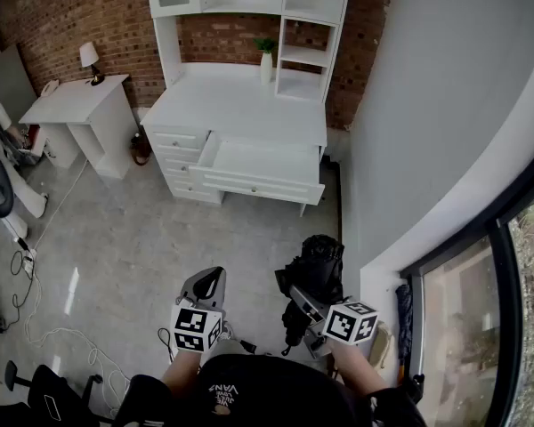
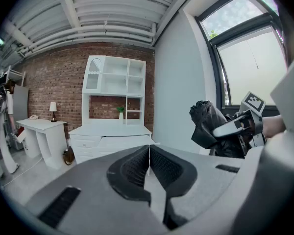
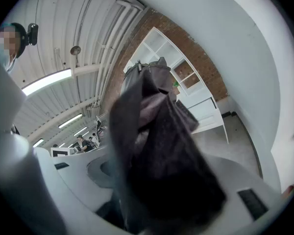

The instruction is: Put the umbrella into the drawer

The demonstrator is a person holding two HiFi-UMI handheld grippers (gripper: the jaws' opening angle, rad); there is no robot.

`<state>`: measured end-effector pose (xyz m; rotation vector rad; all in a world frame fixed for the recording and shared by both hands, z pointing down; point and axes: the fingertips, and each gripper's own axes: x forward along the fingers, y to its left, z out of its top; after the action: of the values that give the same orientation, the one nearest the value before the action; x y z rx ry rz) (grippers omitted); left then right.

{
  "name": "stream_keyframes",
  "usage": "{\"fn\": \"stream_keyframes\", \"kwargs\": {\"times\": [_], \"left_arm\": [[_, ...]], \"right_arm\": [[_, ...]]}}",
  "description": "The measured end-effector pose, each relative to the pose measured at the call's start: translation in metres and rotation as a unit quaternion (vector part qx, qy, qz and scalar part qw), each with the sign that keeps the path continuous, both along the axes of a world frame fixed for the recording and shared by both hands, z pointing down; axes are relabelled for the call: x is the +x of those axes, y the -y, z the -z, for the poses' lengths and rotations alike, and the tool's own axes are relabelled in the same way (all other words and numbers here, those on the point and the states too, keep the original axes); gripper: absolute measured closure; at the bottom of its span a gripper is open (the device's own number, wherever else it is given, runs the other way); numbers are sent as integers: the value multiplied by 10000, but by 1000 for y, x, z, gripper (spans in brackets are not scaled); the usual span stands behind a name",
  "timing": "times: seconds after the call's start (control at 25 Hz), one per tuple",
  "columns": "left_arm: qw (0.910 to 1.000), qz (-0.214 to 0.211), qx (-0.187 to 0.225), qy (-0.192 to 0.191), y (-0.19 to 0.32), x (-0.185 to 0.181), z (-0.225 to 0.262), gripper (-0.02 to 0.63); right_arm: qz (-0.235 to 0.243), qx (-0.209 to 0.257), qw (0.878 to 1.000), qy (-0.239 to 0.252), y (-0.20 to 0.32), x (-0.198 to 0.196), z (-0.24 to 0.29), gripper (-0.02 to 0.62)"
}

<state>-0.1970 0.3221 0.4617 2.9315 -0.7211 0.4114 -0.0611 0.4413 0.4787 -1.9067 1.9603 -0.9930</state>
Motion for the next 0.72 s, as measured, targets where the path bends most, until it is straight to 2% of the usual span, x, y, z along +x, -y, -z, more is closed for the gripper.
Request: {"fn": "stream_keyframes", "kwargs": {"times": [0.24,0.72], "left_arm": [[10000,74,45,9,-40,-12,-1,595],[9997,202,137,72,-64,-31,3,595]], "right_arm": [[155,-103,9997,-177,-30,-9,-11,354],[283,89,9994,-195,-49,-20,-4,353]]}}
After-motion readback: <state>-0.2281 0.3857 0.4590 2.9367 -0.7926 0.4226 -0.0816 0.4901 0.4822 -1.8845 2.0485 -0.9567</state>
